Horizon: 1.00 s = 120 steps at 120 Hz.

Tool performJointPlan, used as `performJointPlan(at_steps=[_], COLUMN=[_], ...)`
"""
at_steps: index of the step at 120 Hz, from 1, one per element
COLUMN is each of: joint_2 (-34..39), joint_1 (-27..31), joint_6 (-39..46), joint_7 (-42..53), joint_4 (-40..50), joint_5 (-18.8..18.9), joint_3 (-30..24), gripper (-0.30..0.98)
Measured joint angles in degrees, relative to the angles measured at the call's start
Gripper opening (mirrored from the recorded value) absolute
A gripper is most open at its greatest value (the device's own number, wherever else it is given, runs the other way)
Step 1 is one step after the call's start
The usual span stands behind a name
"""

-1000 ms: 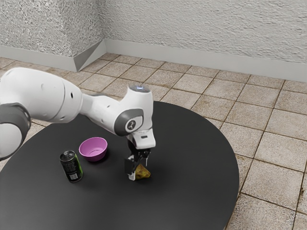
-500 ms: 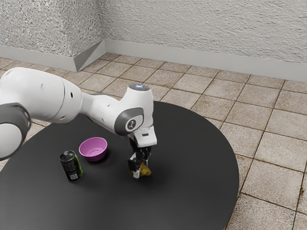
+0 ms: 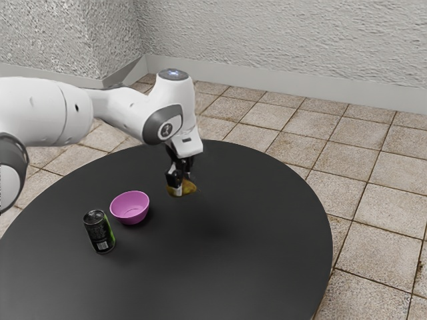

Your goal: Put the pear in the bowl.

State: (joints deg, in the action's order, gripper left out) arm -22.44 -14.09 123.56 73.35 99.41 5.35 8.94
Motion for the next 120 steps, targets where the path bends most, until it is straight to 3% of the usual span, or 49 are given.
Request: performJointPlan(at_steps=[27, 51, 84, 120], joint_2=[-3.06, -5.28, -5.73, -4.49], joint_1=[10.24, 12.64, 12.77, 12.72], joint_6=[-2.67, -5.13, -8.10, -9.63], joint_7=[0.21, 0.51, 1.31, 2.19], joint_4=[-3.99, -3.64, -3.81, -4.13], joint_5=[2.26, 2.22, 1.63, 1.53], joint_3=[1.68, 1.76, 1.50, 1.30], gripper=[-0.03, -0.03, 0.40, 0.61])
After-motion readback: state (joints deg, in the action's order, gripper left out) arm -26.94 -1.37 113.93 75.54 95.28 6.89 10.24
